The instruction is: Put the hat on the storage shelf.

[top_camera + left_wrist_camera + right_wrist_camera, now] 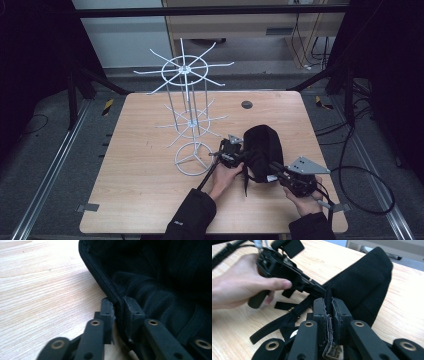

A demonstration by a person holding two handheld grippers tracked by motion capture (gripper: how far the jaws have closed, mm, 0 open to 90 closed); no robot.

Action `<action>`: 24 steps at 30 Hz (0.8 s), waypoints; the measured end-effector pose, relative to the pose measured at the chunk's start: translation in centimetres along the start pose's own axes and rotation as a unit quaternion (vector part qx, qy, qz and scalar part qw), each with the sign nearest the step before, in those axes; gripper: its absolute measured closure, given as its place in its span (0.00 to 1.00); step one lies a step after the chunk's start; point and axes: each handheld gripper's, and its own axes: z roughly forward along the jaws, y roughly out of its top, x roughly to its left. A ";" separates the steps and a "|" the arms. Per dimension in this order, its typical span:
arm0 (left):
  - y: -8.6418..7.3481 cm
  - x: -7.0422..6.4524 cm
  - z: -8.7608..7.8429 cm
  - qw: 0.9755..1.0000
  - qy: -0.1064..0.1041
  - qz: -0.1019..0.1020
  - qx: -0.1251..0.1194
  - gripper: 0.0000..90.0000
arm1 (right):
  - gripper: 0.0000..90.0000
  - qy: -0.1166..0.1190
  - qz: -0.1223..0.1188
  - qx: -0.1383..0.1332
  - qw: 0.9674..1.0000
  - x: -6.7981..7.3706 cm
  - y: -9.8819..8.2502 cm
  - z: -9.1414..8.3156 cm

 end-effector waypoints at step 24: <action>2.0 -4.3 -6.8 0.994 -0.049 0.067 -0.076 0.51 | 0.90 -0.027 0.001 0.010 1.000 0.3 -0.9 -0.5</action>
